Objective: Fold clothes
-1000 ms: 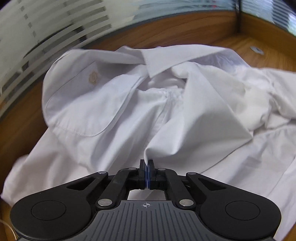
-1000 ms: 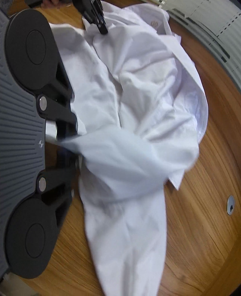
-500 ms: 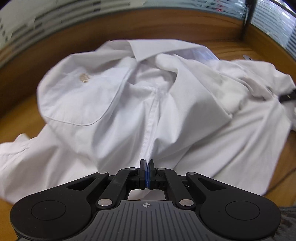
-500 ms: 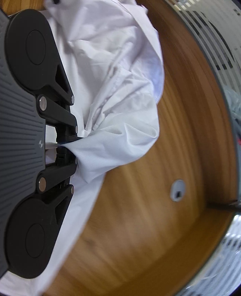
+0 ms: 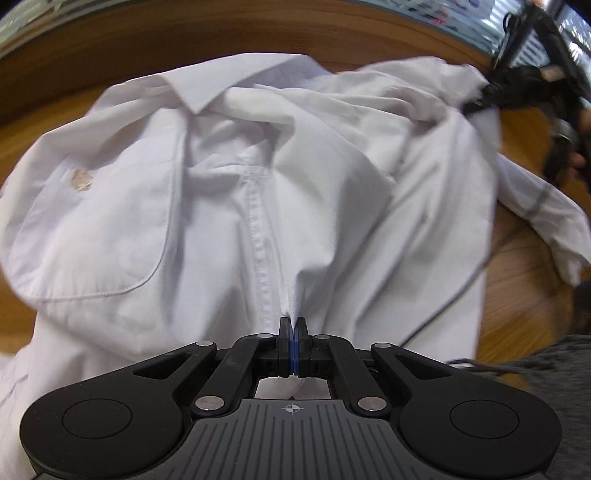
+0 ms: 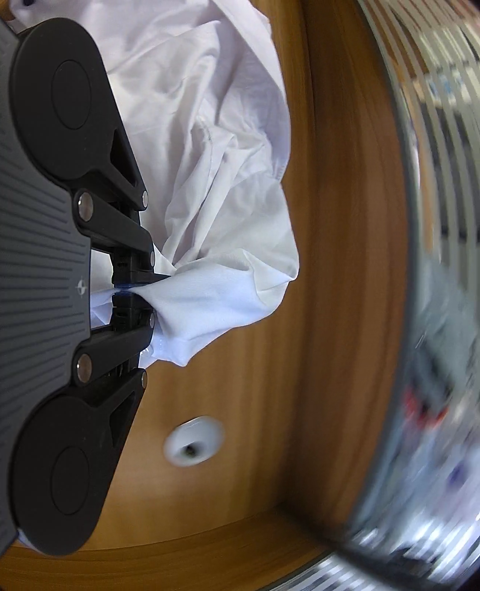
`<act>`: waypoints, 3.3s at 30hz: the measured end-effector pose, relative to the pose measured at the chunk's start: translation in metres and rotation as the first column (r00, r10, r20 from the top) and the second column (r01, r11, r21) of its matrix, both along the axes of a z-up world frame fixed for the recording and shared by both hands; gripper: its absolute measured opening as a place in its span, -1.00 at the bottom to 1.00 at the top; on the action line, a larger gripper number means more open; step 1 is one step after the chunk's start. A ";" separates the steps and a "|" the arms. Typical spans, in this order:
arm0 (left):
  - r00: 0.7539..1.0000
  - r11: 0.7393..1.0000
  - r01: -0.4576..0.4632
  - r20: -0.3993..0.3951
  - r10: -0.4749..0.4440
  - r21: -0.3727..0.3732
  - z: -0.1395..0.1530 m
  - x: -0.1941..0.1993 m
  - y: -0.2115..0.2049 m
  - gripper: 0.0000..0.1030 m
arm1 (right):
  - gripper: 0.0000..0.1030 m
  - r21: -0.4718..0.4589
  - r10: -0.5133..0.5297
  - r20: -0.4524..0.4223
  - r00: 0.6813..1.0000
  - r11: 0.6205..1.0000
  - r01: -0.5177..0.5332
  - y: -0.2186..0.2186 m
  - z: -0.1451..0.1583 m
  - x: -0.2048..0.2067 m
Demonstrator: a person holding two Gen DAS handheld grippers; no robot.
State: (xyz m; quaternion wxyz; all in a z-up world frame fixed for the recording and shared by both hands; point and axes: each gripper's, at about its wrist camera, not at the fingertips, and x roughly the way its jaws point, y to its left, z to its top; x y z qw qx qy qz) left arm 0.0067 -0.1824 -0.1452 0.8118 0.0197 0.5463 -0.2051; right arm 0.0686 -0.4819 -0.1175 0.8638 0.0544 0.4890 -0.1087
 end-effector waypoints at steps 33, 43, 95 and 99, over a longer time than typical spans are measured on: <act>0.983 0.989 -0.078 0.176 0.055 0.129 0.033 0.037 0.062 0.58 | 0.37 0.153 0.335 0.103 0.936 0.925 -0.348 0.126 0.047 -0.050; 0.981 0.981 -0.106 0.178 0.076 0.165 0.016 0.048 0.065 -0.17 | -0.22 0.184 0.413 0.030 0.910 0.893 -0.411 0.199 0.008 -0.022; 0.937 0.947 0.258 0.188 -0.293 0.189 -0.009 0.098 -0.005 0.07 | -0.95 0.213 0.433 0.004 0.901 0.880 -0.424 0.184 0.023 0.032; 0.945 0.949 0.229 0.185 -0.270 0.215 -0.009 0.097 -0.004 -0.66 | -0.97 0.182 0.392 0.059 0.918 0.900 -0.396 0.178 0.036 0.029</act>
